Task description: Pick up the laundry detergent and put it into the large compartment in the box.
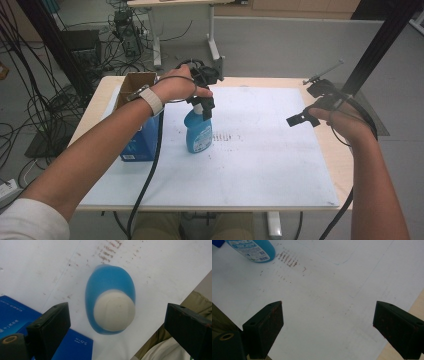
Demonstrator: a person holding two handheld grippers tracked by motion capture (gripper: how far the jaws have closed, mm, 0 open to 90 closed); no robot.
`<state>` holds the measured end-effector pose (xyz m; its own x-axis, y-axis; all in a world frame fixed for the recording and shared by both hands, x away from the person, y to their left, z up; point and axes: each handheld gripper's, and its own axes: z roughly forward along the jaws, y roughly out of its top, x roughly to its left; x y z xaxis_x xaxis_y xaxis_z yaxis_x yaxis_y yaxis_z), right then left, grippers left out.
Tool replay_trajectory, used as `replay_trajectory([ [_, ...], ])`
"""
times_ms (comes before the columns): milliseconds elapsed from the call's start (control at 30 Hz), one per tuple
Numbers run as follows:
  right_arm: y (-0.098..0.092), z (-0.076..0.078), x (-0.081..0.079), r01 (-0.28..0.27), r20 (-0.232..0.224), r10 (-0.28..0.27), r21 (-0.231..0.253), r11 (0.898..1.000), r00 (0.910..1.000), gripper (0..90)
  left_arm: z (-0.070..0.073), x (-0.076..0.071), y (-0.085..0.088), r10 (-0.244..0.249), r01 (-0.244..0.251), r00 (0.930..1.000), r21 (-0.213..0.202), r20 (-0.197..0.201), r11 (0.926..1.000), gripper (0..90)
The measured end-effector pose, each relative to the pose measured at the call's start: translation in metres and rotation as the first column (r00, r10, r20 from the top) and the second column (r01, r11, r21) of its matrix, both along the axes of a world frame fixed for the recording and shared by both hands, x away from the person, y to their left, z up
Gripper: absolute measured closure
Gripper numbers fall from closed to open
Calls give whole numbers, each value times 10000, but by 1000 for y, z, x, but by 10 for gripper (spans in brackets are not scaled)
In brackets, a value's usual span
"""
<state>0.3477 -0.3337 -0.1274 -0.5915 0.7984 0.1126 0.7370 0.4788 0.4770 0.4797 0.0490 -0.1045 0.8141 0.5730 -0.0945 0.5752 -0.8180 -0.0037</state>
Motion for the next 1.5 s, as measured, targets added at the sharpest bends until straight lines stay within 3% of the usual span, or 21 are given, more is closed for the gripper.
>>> replay_trajectory([
  [1500, 0, 0, 1, 43, 37, -43, -7, 10000, 10000, 93, -1, 1, 0, 77, -77, 10000, 2, -4, 10000, 74],
])
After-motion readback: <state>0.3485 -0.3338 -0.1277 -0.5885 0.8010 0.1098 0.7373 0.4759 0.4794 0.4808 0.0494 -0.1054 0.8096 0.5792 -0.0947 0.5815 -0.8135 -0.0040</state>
